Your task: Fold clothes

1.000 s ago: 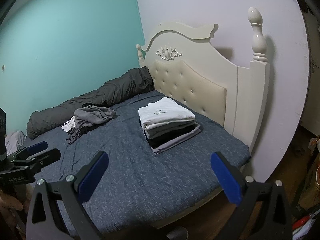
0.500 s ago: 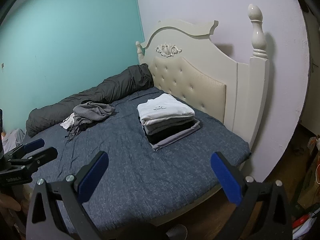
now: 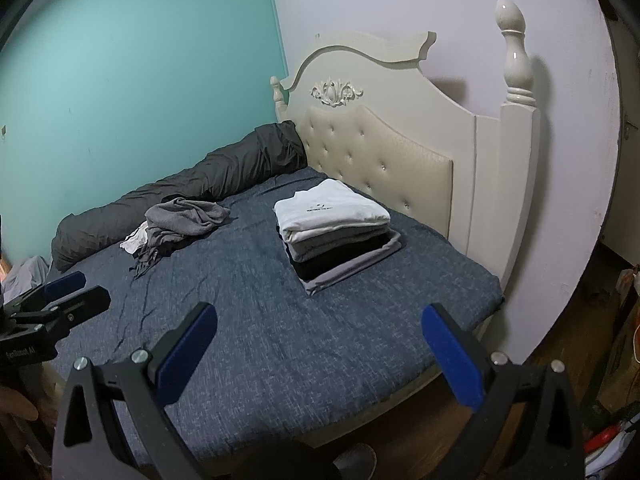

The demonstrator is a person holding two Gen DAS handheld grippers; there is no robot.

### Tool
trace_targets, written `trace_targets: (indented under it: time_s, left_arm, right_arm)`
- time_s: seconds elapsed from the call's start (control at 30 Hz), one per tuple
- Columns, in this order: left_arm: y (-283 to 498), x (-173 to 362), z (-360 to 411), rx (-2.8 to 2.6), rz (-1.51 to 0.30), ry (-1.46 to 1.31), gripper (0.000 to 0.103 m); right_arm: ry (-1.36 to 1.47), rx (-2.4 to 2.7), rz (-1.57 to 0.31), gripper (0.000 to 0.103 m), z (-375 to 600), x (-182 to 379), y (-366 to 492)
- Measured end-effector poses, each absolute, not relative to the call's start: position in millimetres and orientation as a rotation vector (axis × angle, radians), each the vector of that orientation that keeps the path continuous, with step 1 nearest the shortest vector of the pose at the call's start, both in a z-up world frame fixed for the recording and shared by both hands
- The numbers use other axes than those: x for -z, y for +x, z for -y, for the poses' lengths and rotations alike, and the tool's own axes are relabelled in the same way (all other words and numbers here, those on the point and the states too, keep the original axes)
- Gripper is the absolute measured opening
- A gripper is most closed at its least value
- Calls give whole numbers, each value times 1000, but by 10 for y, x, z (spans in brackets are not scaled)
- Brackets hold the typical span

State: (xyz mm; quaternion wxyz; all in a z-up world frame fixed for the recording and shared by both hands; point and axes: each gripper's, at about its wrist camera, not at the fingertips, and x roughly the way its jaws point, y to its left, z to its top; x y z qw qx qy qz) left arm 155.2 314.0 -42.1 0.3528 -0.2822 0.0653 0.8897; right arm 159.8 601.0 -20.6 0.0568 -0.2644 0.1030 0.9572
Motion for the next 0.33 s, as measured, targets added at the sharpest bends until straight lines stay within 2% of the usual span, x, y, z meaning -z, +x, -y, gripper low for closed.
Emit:
trace_targets:
  time_s: [0.33]
  left_arm:
    - [1536, 446, -3150, -2296, -168, -739, 103]
  right_arm:
    - [-802, -2904, -320, 103, -6048, 202, 1574]
